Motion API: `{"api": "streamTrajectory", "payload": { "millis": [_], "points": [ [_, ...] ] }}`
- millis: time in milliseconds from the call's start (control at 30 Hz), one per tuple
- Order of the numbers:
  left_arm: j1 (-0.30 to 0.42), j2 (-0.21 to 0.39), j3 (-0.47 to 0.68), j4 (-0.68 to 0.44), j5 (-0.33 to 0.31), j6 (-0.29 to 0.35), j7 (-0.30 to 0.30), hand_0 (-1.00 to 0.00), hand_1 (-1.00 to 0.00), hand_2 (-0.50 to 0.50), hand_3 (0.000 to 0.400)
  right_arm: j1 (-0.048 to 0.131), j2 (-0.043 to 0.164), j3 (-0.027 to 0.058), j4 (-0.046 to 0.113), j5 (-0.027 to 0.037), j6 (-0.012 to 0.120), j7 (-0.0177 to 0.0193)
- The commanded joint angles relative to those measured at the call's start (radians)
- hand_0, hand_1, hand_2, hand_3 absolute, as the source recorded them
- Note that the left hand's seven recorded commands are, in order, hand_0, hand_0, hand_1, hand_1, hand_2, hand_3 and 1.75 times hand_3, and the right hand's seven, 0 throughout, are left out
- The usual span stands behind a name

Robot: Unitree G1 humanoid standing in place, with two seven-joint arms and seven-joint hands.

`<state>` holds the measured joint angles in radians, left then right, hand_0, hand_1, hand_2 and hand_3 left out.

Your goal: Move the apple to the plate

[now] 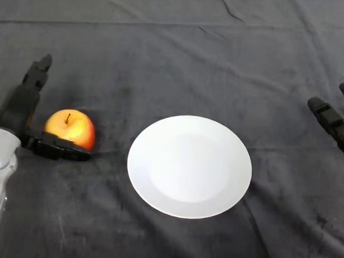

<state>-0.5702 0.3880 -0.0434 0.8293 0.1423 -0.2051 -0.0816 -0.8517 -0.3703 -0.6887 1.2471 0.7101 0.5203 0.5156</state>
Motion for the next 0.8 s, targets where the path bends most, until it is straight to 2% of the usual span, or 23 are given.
{"api": "streamTrajectory", "payload": {
  "millis": [33, 167, 200, 233, 267, 300, 333, 367, 633, 800],
  "points": [
    [0.020, -0.001, -0.037, -0.058, 0.021, 0.016, -0.014, 0.00, 0.00, 0.00, 0.000, -0.023, -0.022, -0.0211, -0.036, -0.0029, 0.000, -0.0002],
    [0.022, -0.004, -0.053, -0.065, 0.024, 0.020, -0.027, 0.00, 0.00, 0.00, 0.000, -0.022, -0.021, -0.0210, -0.037, -0.0027, 0.000, -0.0005],
    [0.022, -0.004, -0.057, -0.066, 0.025, 0.021, -0.030, -0.04, 0.00, -0.02, 0.016, -0.022, -0.021, -0.0209, -0.037, -0.0027, 0.000, -0.0005],
    [0.022, -0.004, -0.060, -0.067, 0.026, 0.020, -0.032, -0.31, 0.00, -0.16, 0.125, -0.022, -0.021, -0.0209, -0.037, -0.0027, 0.000, -0.0006],
    [0.022, -0.004, -0.064, -0.067, 0.028, 0.021, -0.035, -0.44, 0.00, -0.22, 0.176, -0.022, -0.021, -0.0209, -0.037, -0.0026, 0.000, -0.0007],
    [0.020, -0.003, -0.067, -0.068, 0.029, 0.022, -0.038, -1.00, -0.80, -0.10, 0.400, -0.022, -0.021, -0.0208, -0.037, -0.0026, 0.000, -0.0007],
    [0.019, -0.001, -0.069, -0.069, 0.030, 0.024, -0.041, -1.00, -0.94, -0.03, 0.400, -0.022, -0.021, -0.0208, -0.037, -0.0025, 0.000, -0.0008],
    [0.017, 0.001, -0.071, -0.072, 0.030, 0.026, -0.045, -1.00, -1.00, 0.00, 0.400, -0.022, -0.021, -0.0208, -0.037, -0.0025, 0.000, -0.0008],
    [0.021, 0.012, -0.081, -0.145, 0.040, 0.062, -0.047, -1.00, -1.00, 0.00, 0.400, -0.022, -0.021, -0.0205, -0.038, -0.0021, 0.000, -0.0013],
    [0.037, 0.012, -0.089, -0.262, 0.049, 0.118, -0.039, -1.00, -1.00, 0.00, 0.400, -0.021, -0.020, -0.0203, -0.039, -0.0019, 0.000, -0.0016]
  ]
}}
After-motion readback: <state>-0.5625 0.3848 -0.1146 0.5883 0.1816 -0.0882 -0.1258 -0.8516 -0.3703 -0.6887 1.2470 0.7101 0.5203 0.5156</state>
